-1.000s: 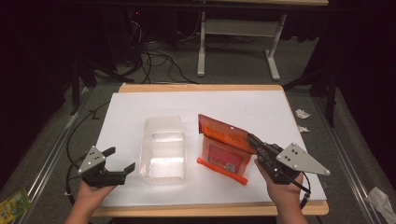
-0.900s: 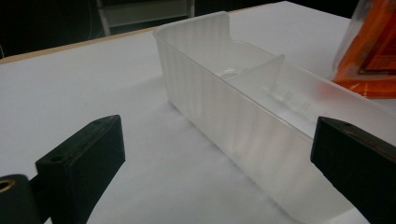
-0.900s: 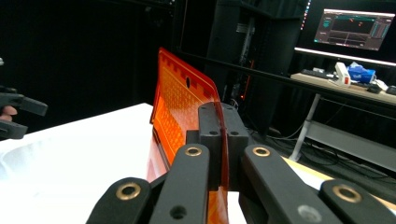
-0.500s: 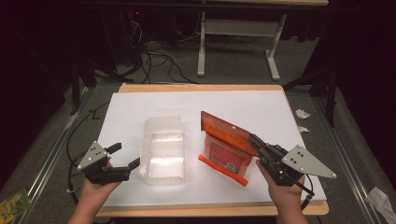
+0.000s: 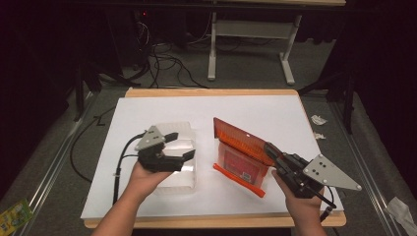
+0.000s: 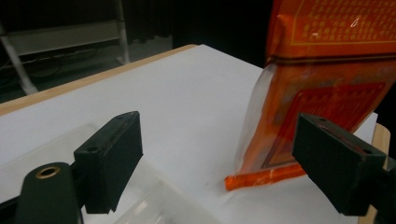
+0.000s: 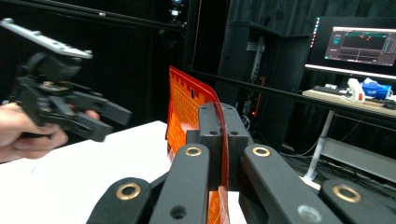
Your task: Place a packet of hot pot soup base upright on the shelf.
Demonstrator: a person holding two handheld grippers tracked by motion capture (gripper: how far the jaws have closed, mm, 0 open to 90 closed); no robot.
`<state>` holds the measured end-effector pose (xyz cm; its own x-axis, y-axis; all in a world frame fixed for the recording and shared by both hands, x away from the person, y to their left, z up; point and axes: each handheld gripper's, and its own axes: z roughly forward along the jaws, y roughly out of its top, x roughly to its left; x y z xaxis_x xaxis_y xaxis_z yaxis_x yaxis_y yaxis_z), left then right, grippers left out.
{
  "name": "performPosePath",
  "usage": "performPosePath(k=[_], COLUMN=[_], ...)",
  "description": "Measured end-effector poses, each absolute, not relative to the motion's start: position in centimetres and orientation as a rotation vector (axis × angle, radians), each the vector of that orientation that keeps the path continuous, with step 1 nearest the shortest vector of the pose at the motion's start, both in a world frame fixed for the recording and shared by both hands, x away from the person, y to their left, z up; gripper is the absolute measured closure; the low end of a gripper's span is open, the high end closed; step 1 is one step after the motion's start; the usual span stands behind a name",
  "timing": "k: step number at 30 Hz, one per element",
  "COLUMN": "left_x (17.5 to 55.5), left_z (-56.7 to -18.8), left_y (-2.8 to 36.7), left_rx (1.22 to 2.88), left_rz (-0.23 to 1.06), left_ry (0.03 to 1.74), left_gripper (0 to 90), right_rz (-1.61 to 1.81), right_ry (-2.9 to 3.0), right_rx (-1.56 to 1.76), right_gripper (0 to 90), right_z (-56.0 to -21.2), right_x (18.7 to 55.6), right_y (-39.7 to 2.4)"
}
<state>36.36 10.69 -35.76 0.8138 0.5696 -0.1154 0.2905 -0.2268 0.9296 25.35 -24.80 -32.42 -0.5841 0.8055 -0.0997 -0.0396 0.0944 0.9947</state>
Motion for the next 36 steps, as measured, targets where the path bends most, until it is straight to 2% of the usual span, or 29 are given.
performPosePath(k=[9,13,15,23,26,28,31,32,34,36], left_x=[38.6,39.0,39.0,38.4,38.2,38.2,38.2,38.1,38.0,38.0], left_z=[-34.8,-34.9,-35.0,-35.4,-35.5,-35.5,-35.5,-35.5,-35.5,-35.5], left_y=[4.3,2.5,1.9,1.2,1.0,1.0,1.1,1.1,1.1,1.2], left_rx=[1.791,1.774,1.780,1.780,1.777,1.783,1.787,1.791,1.792,1.793], left_rz=[0.155,0.092,0.122,0.189,0.209,0.223,0.227,0.231,0.241,0.242], left_ry=[0.574,0.539,0.557,0.559,0.545,0.543,0.540,0.538,0.534,0.531], left_gripper=[22.9,33.2,36.5,83.5,87.3,87.3,87.3,87.3,87.3,87.2], right_rz=[1.570,1.574,1.574,1.603,1.628,1.630,1.610,1.605,1.585,1.562], right_ry=[1.716,1.725,1.722,1.700,1.698,1.705,1.753,1.769,1.820,1.882], right_rx=[0.778,0.812,0.827,0.934,0.959,0.961,0.989,1.011,1.034,1.045], right_gripper=[90.0,90.0,90.0,90.0,89.5,78.7,56.2,51.9,48.3,49.2], right_z=[-33.2,-33.8,-34.3,-35.5,-35.7,-35.6,-36.0,-36.3,-37.3,-38.4], right_x=[25.7,26.1,26.3,26.8,26.8,26.6,26.5,26.5,26.5,26.8], right_y=[-24.9,-25.3,-25.4,-27.5,-27.9,-28.2,-28.5,-28.7,-28.7,-28.5])
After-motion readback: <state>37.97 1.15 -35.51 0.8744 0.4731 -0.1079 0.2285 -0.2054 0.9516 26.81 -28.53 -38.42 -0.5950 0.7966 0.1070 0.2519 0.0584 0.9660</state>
